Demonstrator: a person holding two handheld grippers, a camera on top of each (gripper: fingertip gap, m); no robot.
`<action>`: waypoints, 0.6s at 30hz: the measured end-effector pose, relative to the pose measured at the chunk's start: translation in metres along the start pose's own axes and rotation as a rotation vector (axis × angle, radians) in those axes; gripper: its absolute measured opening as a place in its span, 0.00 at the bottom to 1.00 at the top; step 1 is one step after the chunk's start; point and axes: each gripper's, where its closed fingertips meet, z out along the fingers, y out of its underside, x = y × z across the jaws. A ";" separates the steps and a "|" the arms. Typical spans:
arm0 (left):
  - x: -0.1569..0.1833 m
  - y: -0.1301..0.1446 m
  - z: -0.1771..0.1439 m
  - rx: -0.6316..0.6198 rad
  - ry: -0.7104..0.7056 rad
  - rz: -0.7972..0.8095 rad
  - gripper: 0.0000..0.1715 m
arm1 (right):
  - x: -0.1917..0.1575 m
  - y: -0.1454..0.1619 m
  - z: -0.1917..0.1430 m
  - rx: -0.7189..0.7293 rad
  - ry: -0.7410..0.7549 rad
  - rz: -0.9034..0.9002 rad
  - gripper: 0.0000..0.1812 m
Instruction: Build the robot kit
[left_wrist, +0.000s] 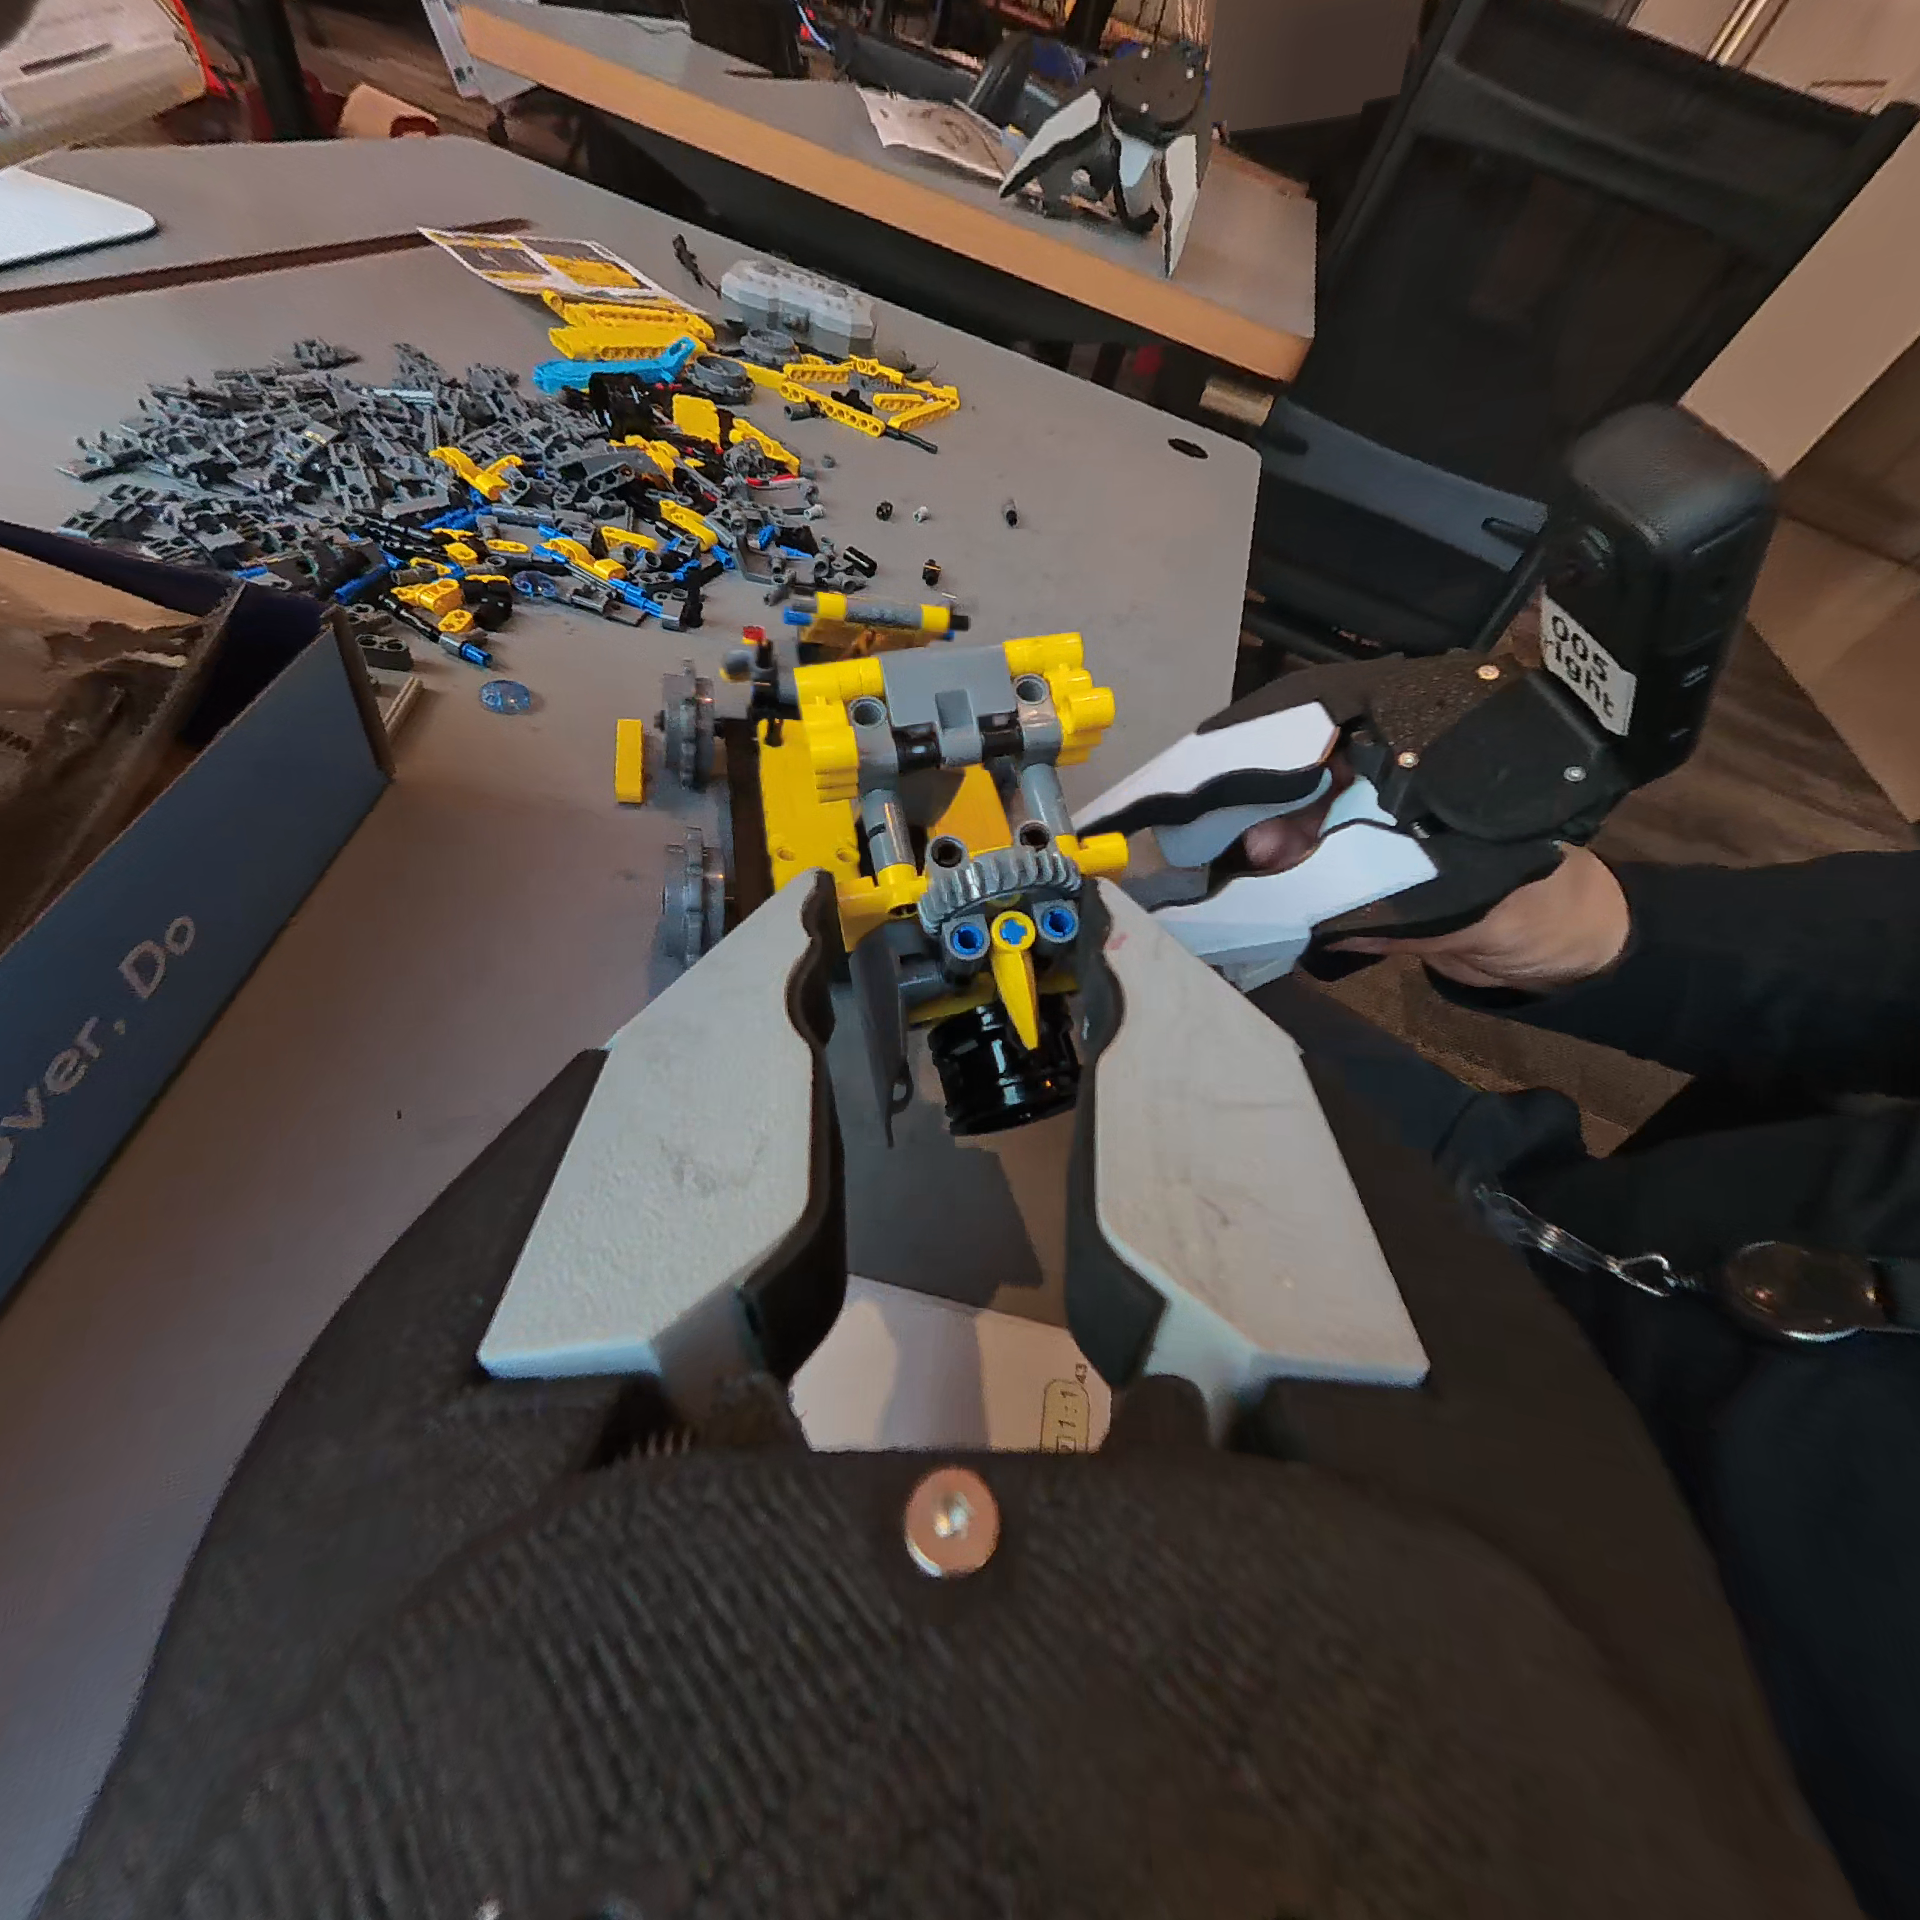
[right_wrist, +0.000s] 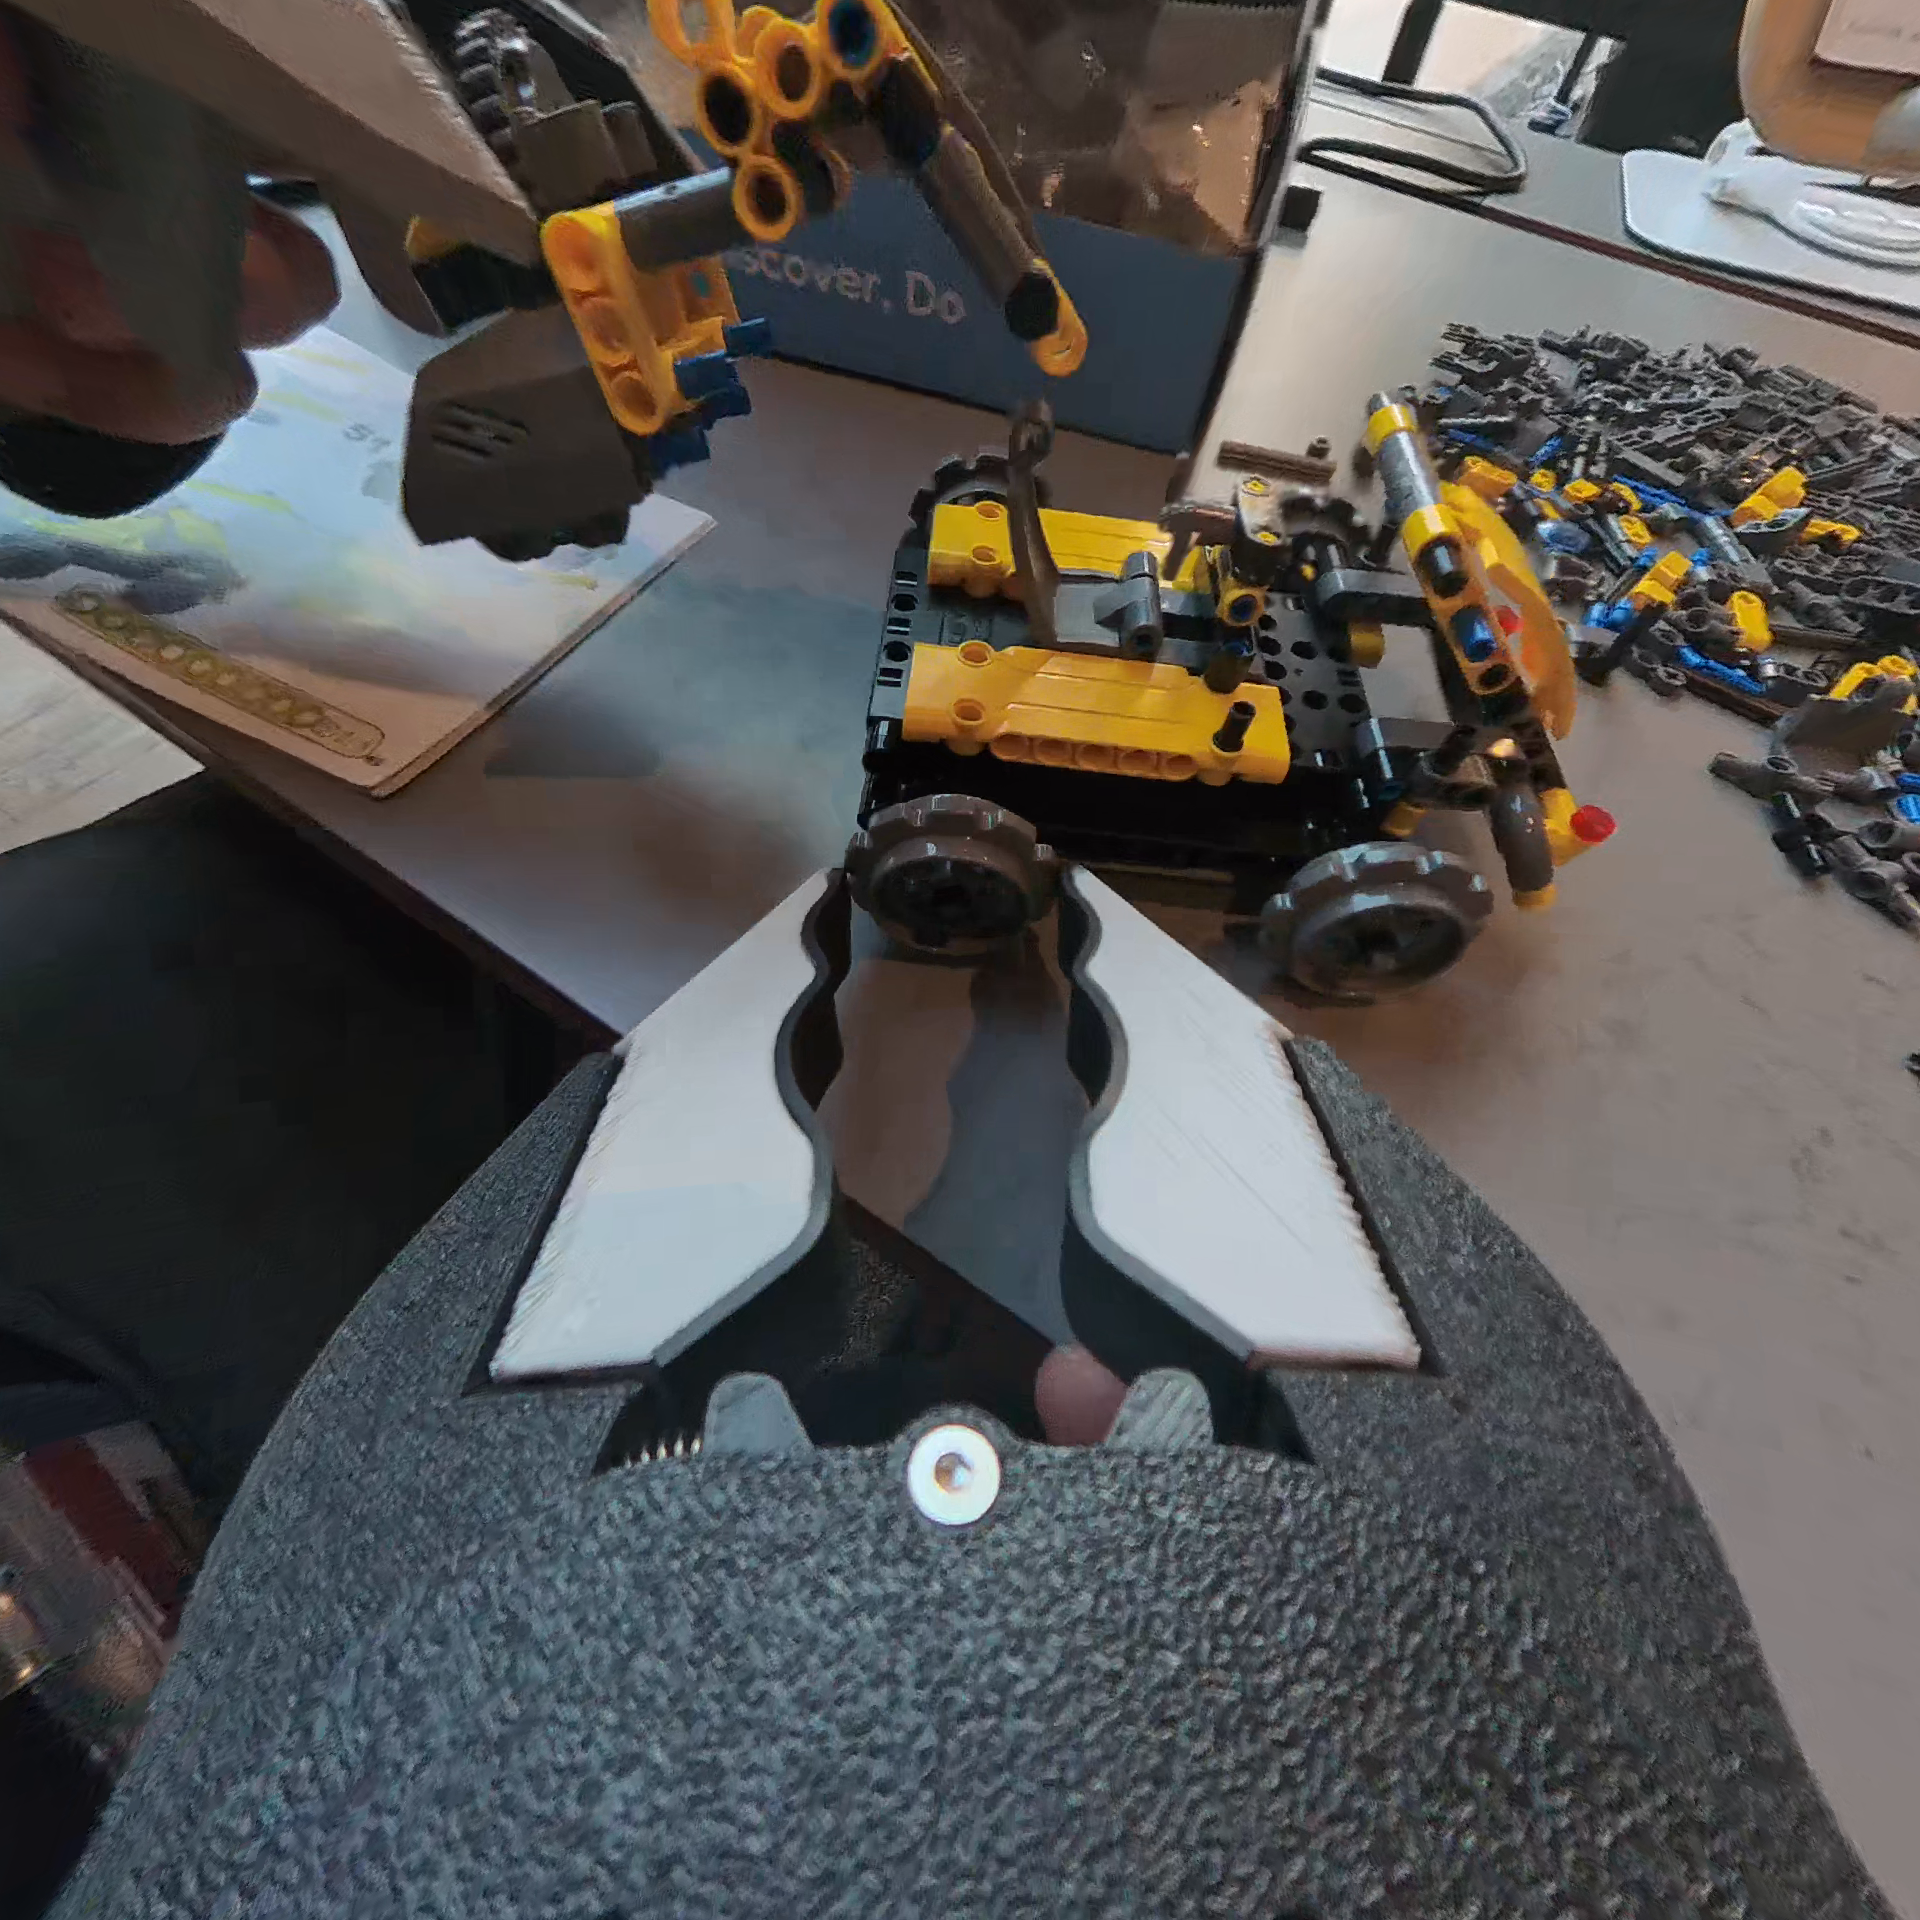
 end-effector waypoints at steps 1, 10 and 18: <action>0.000 0.001 -0.002 0.004 -0.001 0.002 0.25 | -0.006 0.000 -0.002 0.008 -0.028 -0.006 0.19; 0.005 0.000 -0.022 0.084 0.069 -0.020 0.25 | 0.020 0.027 -0.031 -0.065 0.039 -0.067 0.01; 0.005 0.001 -0.023 0.110 0.064 -0.036 0.25 | 0.019 -0.019 -0.024 0.004 0.002 -0.024 0.28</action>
